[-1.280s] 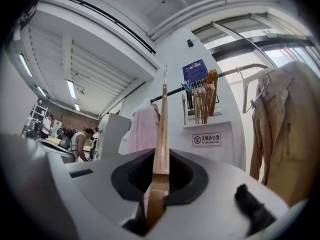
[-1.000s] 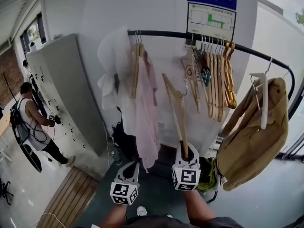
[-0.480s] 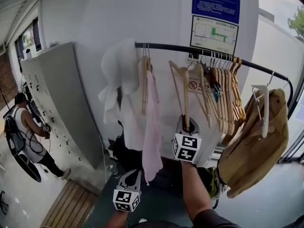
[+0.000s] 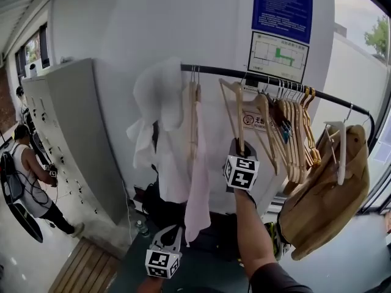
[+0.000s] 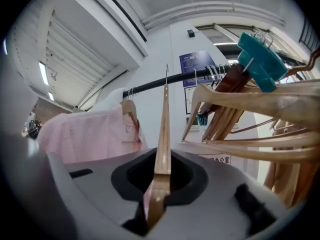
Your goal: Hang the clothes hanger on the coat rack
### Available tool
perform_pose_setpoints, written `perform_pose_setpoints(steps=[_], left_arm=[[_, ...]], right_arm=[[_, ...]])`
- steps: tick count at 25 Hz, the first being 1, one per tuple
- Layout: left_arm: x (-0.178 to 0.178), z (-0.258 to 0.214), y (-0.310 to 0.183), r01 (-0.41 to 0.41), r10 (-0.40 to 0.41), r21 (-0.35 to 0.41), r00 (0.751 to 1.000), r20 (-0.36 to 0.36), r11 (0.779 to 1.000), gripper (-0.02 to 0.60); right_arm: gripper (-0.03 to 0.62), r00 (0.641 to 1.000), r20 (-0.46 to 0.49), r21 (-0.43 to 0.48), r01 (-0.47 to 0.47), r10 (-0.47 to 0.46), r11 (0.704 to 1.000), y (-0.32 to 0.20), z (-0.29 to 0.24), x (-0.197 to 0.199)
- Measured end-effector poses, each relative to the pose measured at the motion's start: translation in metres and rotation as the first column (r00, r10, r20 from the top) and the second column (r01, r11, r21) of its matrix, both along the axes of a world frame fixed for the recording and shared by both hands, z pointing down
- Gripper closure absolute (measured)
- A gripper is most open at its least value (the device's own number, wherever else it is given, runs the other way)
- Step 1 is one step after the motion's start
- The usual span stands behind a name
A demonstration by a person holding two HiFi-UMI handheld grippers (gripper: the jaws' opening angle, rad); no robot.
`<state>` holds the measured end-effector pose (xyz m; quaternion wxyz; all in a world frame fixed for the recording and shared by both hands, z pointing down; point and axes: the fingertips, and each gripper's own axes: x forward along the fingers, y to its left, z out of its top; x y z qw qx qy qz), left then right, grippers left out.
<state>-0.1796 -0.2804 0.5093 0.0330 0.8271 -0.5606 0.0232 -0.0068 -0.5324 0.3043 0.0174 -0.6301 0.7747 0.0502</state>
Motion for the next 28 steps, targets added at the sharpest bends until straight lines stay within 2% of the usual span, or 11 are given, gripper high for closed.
perform_pose_setpoints(steps=[9,18,25,28], left_arm=[[-0.013,0.005,-0.004,-0.012,0.012,-0.008,1.000,-0.008,1.000,0.572],[-0.022,-0.001,-0.010,-0.031,0.031,-0.002,0.999,-0.015,1.000,0.572],[-0.028,-0.004,-0.012,-0.047,0.047,0.003,0.999,-0.017,0.999,0.572],[-0.029,-0.006,-0.014,-0.047,0.047,0.006,0.999,-0.010,0.999,0.572]], right_arm=[[0.549,0.999,-0.027,-0.036,-0.034,0.033,0.999,-0.013,0.021,-0.006],[0.549,0.997,-0.038,-0.030,-0.067,0.066,0.997,-0.010,0.020,-0.006],[0.546,0.997,-0.068,-0.017,-0.046,0.045,0.999,-0.004,0.017,-0.013],[0.497,0.997,-0.074,0.015,-0.029,0.030,0.999,0.006,0.014,-0.015]])
